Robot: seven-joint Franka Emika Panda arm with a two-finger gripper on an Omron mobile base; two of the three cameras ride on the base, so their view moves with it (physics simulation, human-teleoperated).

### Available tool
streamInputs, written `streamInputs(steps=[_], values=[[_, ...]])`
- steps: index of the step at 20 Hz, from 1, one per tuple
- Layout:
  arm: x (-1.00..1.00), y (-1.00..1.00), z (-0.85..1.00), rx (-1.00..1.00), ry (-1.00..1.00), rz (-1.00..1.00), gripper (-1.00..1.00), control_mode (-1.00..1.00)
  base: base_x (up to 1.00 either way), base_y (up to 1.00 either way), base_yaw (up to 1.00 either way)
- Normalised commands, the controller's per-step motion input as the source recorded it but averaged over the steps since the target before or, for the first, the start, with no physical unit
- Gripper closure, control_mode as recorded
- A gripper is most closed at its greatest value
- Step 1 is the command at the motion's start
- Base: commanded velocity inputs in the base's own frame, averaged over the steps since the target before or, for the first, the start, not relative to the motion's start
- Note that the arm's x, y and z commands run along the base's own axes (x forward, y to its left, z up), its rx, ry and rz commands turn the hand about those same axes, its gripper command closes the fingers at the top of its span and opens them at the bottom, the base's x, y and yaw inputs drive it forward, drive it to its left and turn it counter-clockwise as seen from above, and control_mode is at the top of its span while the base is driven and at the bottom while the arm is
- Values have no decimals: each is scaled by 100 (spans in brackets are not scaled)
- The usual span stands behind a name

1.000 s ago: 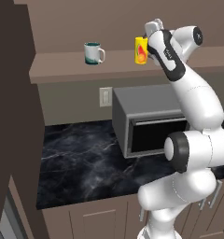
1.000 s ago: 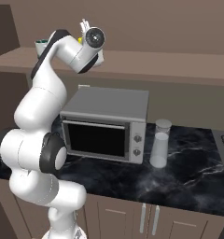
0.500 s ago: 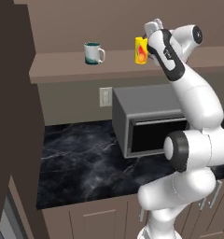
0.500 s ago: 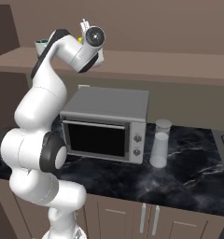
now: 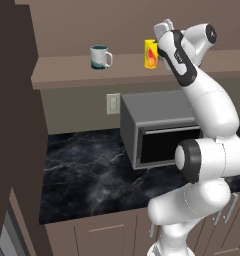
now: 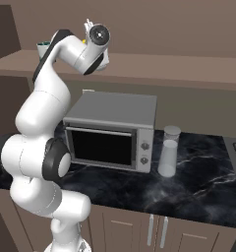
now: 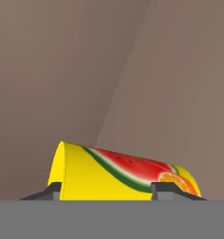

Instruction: There is a tray on the dining counter. Grab the cup, mug, and pitcher and place them on the tray. The pitcher may be placed next to the tray if it cannot fit the tray.

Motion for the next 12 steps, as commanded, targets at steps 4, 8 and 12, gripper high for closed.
streamInputs(steps=[4, 8, 12], values=[[0, 0, 0, 0, 0, 0, 100, -100, 0, 0, 0], [0, 0, -4, 0, 0, 0, 100, -100, 0, 0, 0], [-6, -5, -11, 1, -7, 0, 100, -100, 0, 0, 0]])
